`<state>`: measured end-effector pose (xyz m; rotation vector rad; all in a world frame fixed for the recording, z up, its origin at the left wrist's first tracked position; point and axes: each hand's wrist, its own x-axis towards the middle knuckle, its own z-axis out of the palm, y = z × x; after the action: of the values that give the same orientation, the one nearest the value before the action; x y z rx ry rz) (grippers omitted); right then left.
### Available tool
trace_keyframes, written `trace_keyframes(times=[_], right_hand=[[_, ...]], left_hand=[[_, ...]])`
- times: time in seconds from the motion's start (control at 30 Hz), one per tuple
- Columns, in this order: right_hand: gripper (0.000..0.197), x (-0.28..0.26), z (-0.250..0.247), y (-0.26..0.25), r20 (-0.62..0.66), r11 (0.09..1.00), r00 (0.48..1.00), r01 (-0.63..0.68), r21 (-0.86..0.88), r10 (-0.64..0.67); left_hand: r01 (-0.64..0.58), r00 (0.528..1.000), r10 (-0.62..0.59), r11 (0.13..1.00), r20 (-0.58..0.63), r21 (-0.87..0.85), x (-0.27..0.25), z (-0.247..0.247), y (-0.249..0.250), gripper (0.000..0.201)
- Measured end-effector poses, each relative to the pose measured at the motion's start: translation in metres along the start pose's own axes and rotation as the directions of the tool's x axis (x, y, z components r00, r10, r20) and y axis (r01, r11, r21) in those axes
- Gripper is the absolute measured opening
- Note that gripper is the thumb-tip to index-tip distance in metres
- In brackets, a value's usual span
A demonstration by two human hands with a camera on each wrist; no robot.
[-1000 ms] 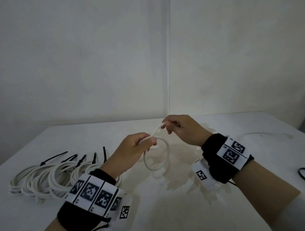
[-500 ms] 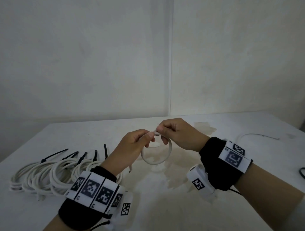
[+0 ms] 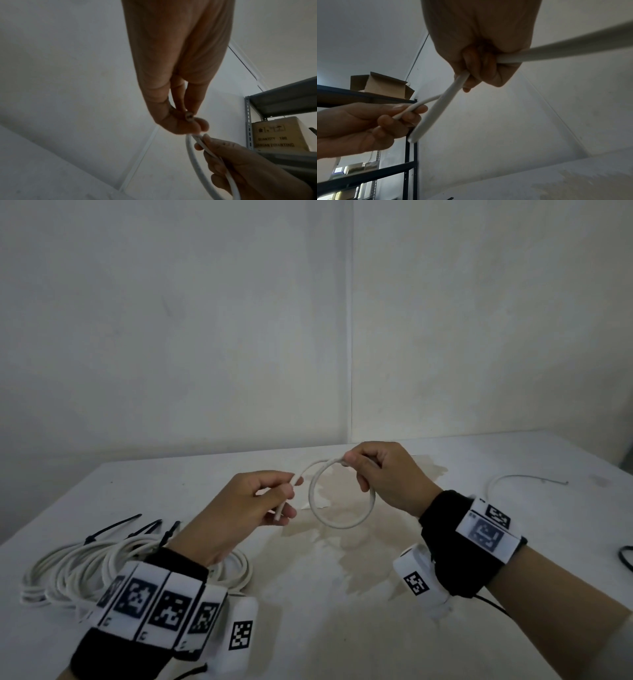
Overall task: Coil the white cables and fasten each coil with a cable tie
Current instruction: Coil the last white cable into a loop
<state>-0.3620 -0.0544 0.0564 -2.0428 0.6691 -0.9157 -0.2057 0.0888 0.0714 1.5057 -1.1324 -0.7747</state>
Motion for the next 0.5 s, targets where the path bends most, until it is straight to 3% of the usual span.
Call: trace_keyframes(times=[0.2,0.27,0.4,0.5], right_hand=[[0.023,-0.001,0.001,-0.004,-0.043,1.0,0.999,0.02,0.011,-0.019],[0.022,-0.001,0.003,-0.005,-0.062,0.999,0.997,0.045,0.004,-0.044],[0.023,-0.006,0.008,-0.003,-0.104,0.996,0.991,0.086,-0.026,-0.089],[0.023,-0.01,0.008,-0.002,-0.11,0.996,0.99,0.091,0.002,-0.09]], left_hand=[[-0.097,0.994,0.095,0.995,0.059,0.034,0.001,0.012,-0.005,0.01],[-0.113,0.993,0.114,0.993,0.039,-0.029,0.001,0.022,-0.005,0.009],[-0.127,0.99,0.118,0.984,-0.071,-0.127,0.001,0.037,-0.001,0.026],[-0.058,0.989,0.035,0.985,-0.14,-0.165,0.004,0.041,-0.007,0.038]])
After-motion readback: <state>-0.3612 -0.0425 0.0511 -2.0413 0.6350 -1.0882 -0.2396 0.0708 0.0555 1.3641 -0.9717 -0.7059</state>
